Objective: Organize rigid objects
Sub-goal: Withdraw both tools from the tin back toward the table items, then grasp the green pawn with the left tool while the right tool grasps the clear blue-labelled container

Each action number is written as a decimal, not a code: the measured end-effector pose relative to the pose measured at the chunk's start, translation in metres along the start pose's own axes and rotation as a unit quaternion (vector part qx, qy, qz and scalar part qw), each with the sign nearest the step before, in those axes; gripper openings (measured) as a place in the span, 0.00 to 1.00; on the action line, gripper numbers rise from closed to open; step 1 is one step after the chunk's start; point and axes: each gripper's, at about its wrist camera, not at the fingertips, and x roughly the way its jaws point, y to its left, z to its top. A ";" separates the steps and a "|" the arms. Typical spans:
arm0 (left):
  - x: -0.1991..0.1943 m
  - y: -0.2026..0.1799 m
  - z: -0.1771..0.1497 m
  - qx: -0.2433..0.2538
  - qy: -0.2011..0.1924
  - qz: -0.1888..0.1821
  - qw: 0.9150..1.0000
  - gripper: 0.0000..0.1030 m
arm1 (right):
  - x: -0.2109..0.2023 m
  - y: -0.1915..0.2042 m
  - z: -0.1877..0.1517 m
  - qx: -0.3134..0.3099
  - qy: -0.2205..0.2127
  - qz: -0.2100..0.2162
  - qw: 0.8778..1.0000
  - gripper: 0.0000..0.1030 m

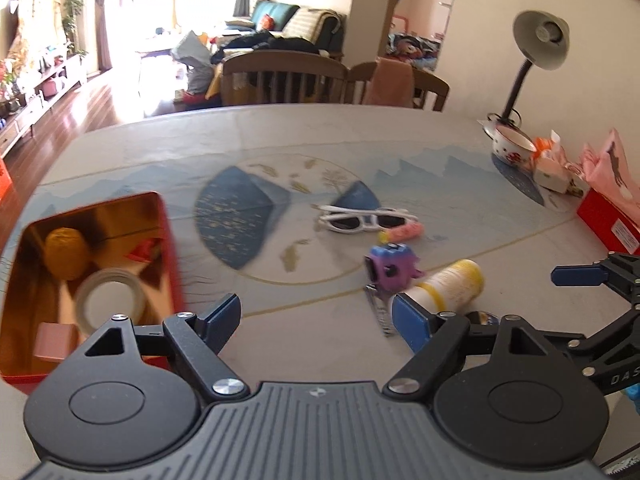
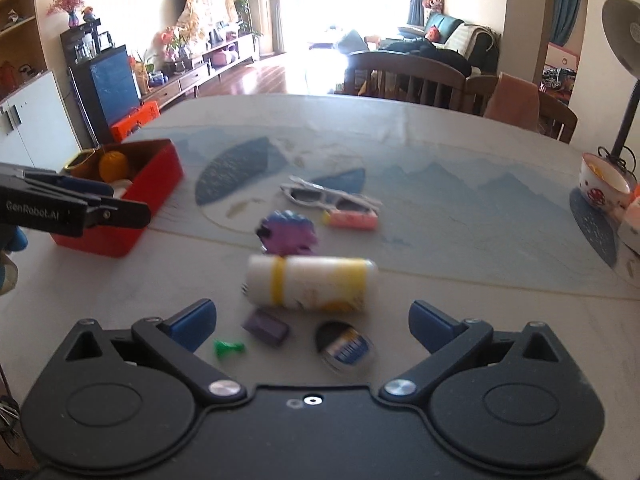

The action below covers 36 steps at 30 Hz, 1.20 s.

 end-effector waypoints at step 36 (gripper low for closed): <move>0.072 -0.085 -0.049 0.117 0.131 -0.052 0.983 0.58 | 0.059 -0.039 -0.020 -0.059 0.084 0.053 0.993 0.63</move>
